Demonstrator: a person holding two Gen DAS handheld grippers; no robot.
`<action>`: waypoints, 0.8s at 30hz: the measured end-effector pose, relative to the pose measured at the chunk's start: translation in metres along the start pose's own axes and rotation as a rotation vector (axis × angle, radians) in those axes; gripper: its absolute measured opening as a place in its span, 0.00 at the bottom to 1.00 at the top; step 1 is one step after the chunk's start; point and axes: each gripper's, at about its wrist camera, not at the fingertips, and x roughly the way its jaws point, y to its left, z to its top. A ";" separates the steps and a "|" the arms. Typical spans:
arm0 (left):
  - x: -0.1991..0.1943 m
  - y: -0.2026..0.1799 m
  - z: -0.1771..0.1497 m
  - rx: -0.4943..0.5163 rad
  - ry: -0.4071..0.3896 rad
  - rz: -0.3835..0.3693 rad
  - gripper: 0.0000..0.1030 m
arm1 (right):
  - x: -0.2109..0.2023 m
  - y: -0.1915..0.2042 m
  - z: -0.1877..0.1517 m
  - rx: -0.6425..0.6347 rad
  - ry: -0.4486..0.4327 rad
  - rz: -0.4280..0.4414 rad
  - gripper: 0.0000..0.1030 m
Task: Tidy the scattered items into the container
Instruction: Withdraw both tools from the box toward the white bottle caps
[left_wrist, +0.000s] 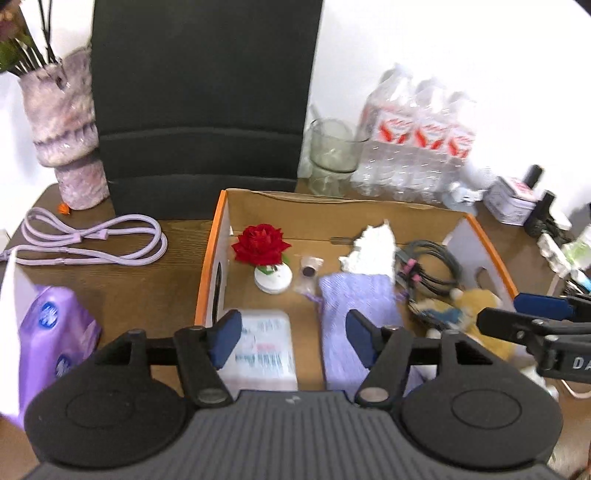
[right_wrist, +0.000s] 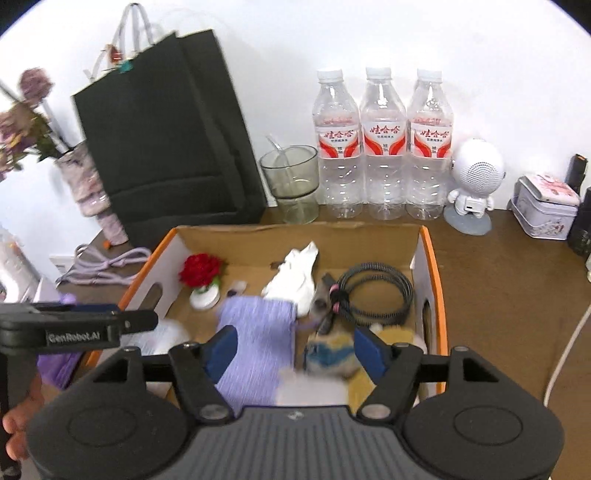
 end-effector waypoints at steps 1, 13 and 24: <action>-0.011 0.000 -0.005 0.009 -0.023 -0.007 0.65 | -0.008 0.003 -0.006 -0.008 -0.009 -0.006 0.68; -0.072 -0.013 -0.070 0.106 -0.183 0.085 0.71 | -0.052 0.009 -0.070 0.039 -0.076 0.024 0.66; -0.130 -0.034 -0.235 0.046 -0.311 0.042 0.72 | -0.124 0.025 -0.220 -0.015 -0.257 0.066 0.66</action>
